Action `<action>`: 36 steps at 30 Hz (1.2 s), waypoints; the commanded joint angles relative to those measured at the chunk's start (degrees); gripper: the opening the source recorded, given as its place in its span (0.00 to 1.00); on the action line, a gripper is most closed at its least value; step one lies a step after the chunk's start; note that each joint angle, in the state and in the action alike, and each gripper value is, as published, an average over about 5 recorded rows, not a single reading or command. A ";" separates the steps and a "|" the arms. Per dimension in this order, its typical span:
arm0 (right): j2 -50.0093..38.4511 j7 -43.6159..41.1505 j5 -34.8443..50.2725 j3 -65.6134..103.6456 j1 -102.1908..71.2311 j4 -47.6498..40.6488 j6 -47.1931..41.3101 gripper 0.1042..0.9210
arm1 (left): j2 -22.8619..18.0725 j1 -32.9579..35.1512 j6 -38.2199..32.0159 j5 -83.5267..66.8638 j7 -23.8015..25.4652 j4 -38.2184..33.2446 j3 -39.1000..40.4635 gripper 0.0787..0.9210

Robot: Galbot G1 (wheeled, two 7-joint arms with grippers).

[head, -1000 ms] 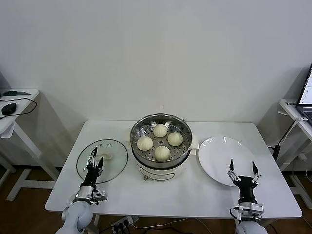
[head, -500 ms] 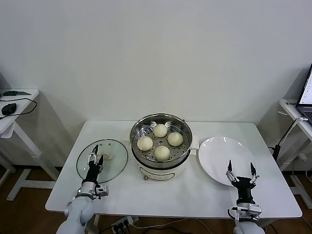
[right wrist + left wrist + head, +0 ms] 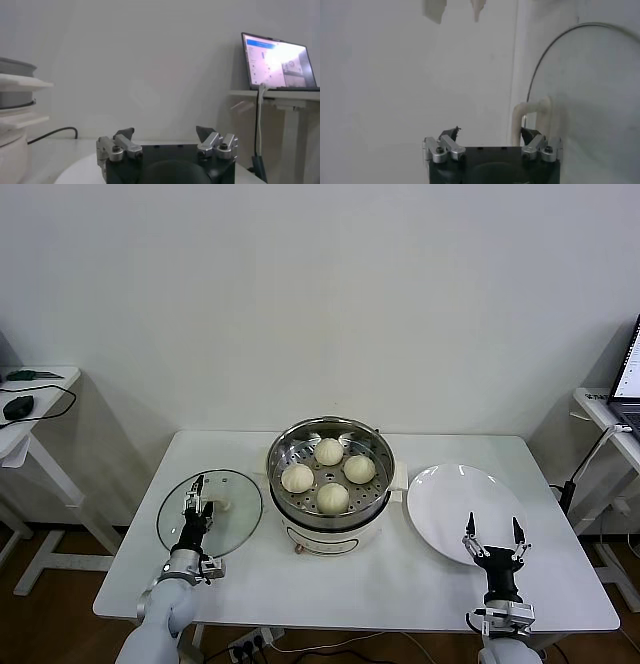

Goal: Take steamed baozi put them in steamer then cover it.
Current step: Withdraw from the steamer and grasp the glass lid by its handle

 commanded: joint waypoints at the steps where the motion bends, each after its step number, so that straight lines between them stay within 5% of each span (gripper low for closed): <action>1: 0.12 -0.01 -0.09 -0.08 0.00 -0.10 0.10 0.88 | -0.23 -1.50 0.11 0.67 0.22 2.10 0.14 0.88; 10: 0.17 0.03 -0.16 0.00 0.19 -0.06 0.19 0.88 | -0.78 -2.11 -0.44 1.38 -0.10 2.86 -0.37 0.85; 30: 0.27 0.20 0.10 0.12 0.46 1.01 0.39 0.88 | -1.15 -2.74 -1.09 -0.30 0.08 5.11 -1.63 0.18; 36: 0.57 0.08 -0.13 -0.24 0.33 0.65 0.70 0.88 | -0.28 0.19 -1.59 -3.66 -0.42 -3.28 -3.48 0.13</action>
